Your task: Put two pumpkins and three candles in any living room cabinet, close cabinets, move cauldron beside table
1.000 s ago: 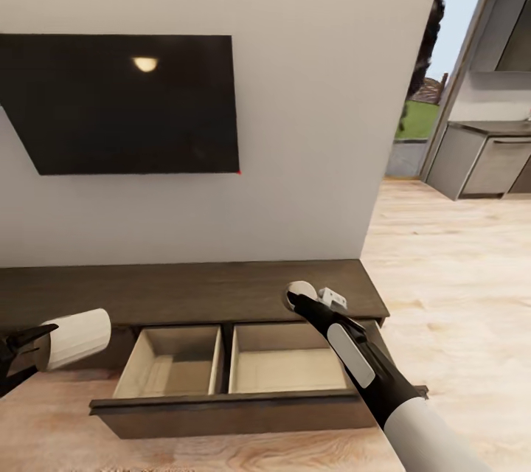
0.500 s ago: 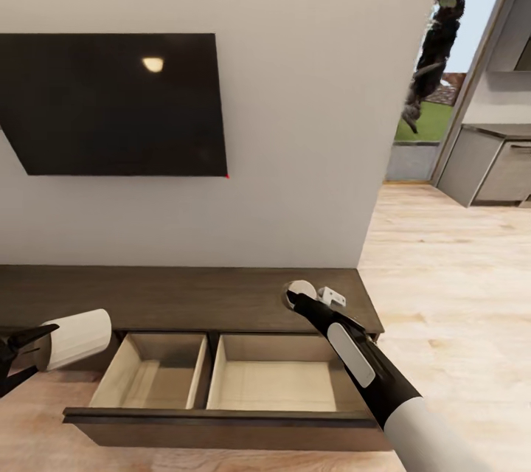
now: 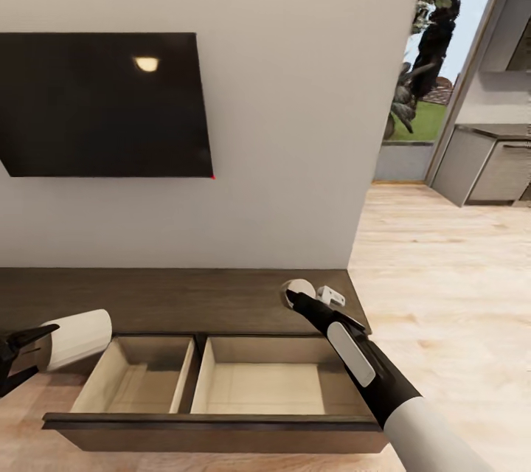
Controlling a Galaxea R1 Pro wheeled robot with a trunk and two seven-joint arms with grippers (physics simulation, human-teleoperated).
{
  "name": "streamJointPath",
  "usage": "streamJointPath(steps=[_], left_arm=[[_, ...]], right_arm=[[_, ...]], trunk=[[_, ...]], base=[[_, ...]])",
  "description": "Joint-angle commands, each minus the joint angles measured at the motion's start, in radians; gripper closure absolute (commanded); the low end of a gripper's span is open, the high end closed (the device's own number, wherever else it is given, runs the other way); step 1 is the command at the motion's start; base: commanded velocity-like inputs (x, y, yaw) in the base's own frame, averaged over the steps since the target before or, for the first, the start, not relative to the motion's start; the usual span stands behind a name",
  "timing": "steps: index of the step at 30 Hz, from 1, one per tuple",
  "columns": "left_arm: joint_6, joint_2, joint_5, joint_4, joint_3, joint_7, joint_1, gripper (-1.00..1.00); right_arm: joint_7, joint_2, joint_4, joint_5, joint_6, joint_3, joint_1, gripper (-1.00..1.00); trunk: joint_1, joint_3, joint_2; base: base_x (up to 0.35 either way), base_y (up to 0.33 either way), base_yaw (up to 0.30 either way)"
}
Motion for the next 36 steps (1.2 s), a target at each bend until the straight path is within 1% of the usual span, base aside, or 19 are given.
streamJointPath(steps=[1, 11, 17, 21, 23, 24, 27, 29, 31, 33, 35, 36], left_arm=[[0.002, 0.000, 0.013, -0.001, 0.001, 0.010, 0.000, 1.00], [0.002, 0.000, 0.013, -0.001, -0.003, 0.009, -0.001, 1.00], [0.002, 0.003, 0.013, -0.003, -0.005, 0.010, -0.002, 1.00], [0.002, 0.007, 0.011, -0.025, -0.022, 0.011, -0.006, 1.00], [0.002, 0.013, 0.005, -0.031, -0.047, 0.014, -0.013, 1.00], [0.002, 0.015, -0.010, -0.032, -0.068, 0.019, -0.024, 1.00], [0.003, 0.017, -0.091, -0.034, -0.148, 0.063, -0.076, 1.00], [0.003, 0.016, -0.125, -0.035, -0.197, 0.088, -0.103, 1.00], [0.002, 0.016, -0.143, -0.037, -0.229, 0.103, -0.119, 1.00], [0.002, 0.015, -0.148, -0.038, -0.243, 0.123, -0.131, 1.00], [0.002, 0.011, -0.151, -0.040, -0.269, 0.166, -0.144, 1.00], [0.002, 0.008, -0.153, -0.041, -0.298, 0.207, -0.161, 1.00]], right_arm=[[-0.008, 0.000, -0.002, -0.008, -0.001, 0.002, 0.000, 1.00], [-0.011, -0.001, -0.001, -0.007, -0.009, 0.003, -0.001, 1.00], [-0.013, 0.000, 0.008, -0.007, -0.007, 0.003, -0.001, 1.00], [-0.018, 0.002, 0.013, -0.007, 0.006, 0.001, -0.001, 1.00], [-0.020, 0.002, 0.014, -0.007, 0.009, 0.001, -0.001, 1.00], [-0.025, 0.002, 0.015, -0.007, 0.012, 0.001, -0.001, 1.00], [-0.066, 0.002, 0.015, -0.007, 0.052, 0.001, -0.001, 1.00], [-0.097, 0.002, 0.014, -0.006, 0.085, 0.001, 0.000, 1.00], [-0.116, 0.002, 0.014, -0.002, 0.108, 0.002, 0.000, 1.00], [-0.122, 0.002, 0.014, 0.000, 0.116, 0.002, 0.000, 1.00], [-0.126, 0.003, 0.015, 0.002, 0.119, 0.002, 0.000, 1.00], [-0.130, 0.003, 0.015, 0.002, 0.120, 0.002, -0.001, 1.00]], trunk=[[0.000, -0.001, -0.001], [0.000, -0.001, -0.001], [0.000, -0.001, -0.001], [0.000, -0.001, -0.001], [0.000, -0.001, -0.001], [0.000, -0.001, -0.001], [0.000, -0.001, -0.001], [0.000, -0.001, -0.001], [0.000, -0.001, -0.001], [0.000, -0.001, -0.001], [0.000, -0.001, -0.001], [0.000, -0.001, -0.001]], base=[[0.000, -0.002, -0.204], [0.145, -0.153, -0.011], [0.029, -0.108, 0.000], [0.002, -0.050, 0.000], [0.001, -0.012, 0.000], [0.000, -0.006, 0.000], [0.000, -0.003, 0.000], [0.000, 0.000, 0.000], [0.000, 0.000, 0.000], [0.000, 0.000, 0.000], [0.000, 0.000, 0.000], [0.000, 0.000, 0.000]])
